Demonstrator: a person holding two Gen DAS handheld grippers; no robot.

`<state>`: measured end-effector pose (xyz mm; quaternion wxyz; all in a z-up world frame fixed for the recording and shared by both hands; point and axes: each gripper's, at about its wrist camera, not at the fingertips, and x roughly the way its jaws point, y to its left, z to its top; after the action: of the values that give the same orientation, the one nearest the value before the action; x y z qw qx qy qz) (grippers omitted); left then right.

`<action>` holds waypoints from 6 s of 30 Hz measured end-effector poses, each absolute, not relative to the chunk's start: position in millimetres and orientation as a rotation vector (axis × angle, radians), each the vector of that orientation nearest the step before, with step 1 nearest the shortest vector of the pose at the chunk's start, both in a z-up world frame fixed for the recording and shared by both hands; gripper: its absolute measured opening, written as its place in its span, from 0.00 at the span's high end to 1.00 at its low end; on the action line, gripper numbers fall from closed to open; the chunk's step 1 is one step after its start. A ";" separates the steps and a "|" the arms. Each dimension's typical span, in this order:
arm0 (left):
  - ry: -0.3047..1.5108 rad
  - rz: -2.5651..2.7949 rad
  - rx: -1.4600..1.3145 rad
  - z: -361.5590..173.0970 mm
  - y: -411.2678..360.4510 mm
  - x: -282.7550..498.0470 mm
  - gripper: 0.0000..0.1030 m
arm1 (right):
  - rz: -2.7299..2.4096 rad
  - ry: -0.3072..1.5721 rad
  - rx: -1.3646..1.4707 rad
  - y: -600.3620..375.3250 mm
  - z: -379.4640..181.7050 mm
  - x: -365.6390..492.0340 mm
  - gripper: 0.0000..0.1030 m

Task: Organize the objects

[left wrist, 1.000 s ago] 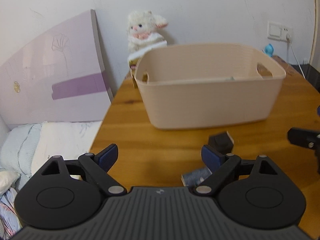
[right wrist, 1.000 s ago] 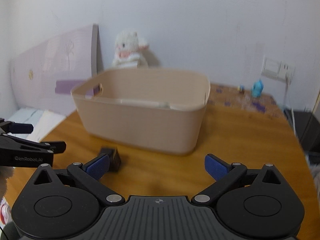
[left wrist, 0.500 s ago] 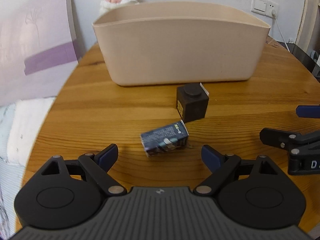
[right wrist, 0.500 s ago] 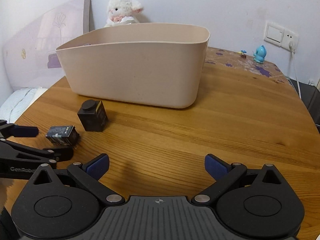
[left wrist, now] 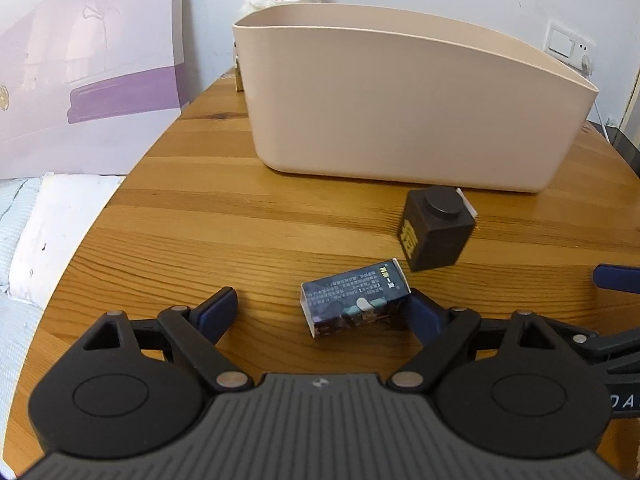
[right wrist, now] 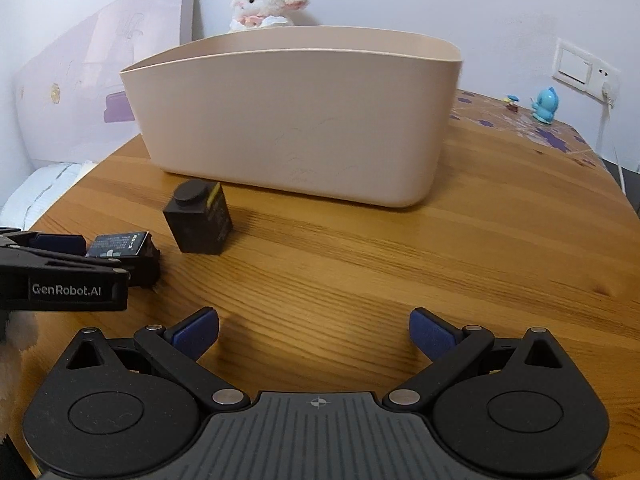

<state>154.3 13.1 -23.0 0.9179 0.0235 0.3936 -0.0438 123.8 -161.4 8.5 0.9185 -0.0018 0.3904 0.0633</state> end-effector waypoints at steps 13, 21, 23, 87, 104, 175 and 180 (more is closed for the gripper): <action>0.784 -0.084 0.042 -18.6 40.2 168.5 0.29 | 0.176 0.769 -0.069 -106.3 2.9 151.4 0.00; 0.782 -0.086 0.034 -14.9 48.2 175.9 0.53 | 0.178 0.725 -0.098 -89.7 2.2 167.0 0.07; 0.786 -0.088 0.031 -14.9 52.5 178.1 0.64 | 0.180 0.713 -0.090 -91.0 3.1 168.9 0.16; 0.742 -0.020 0.136 56.9 -59.0 308.4 0.75 | 0.061 0.579 -0.059 -192.4 103.6 245.0 0.62; 0.611 -0.030 0.116 93.0 -36.0 234.8 0.17 | 0.084 0.499 0.007 -196.8 139.1 175.2 0.02; 0.661 -0.107 0.107 92.0 6.4 24.5 0.12 | 0.050 0.725 0.008 -186.2 116.0 19.9 0.00; 0.670 -0.105 0.099 89.1 11.2 27.4 0.12 | 0.041 0.741 0.004 -184.4 111.5 23.6 0.00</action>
<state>27.4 11.2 89.1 0.9418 0.0488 0.3287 -0.0516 23.6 -184.4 111.5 0.9319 0.0022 0.3622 0.0202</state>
